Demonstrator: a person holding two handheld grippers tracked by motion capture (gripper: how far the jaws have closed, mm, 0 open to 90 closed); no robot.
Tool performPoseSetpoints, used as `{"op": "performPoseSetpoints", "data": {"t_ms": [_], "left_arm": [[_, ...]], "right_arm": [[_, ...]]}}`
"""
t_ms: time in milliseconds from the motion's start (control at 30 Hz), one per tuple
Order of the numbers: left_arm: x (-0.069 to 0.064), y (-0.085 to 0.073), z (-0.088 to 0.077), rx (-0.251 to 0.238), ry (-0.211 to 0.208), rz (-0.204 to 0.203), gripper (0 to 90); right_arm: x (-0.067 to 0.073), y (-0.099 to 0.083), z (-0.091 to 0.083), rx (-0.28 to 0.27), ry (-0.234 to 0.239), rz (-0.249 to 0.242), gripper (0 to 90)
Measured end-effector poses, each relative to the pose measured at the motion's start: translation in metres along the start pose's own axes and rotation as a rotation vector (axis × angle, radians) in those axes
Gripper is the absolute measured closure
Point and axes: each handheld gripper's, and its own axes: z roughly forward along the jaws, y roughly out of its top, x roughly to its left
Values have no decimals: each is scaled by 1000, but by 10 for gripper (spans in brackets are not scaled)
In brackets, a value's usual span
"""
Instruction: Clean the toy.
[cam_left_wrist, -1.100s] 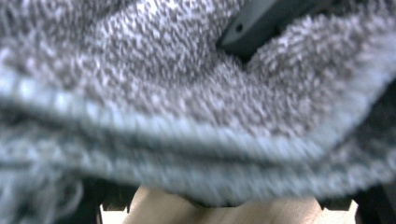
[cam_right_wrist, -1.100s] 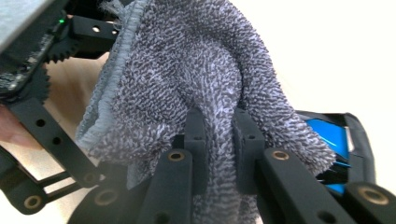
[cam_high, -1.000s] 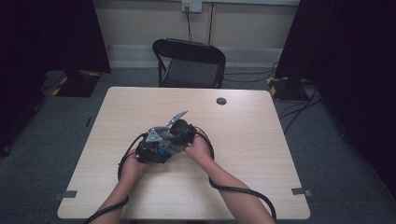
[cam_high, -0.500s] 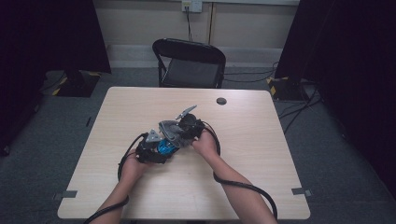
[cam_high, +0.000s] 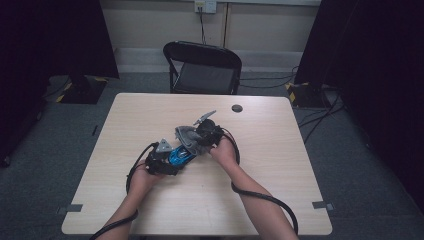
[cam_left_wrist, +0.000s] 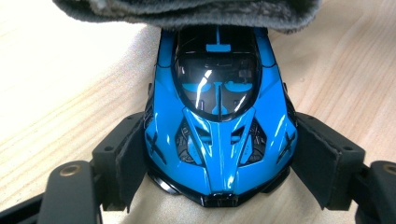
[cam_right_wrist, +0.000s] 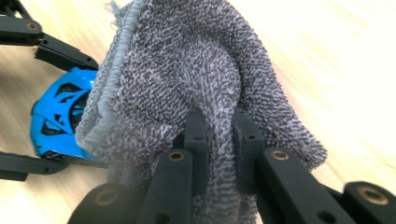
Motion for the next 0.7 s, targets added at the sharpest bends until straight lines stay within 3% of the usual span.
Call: {"op": "performPoseSetpoints", "data": {"t_ms": [700], "left_arm": [[0,0,0,-1,-1,-1,240]], "right_arm": [[-23,-13,-6,-9,-33,50,792]]}}
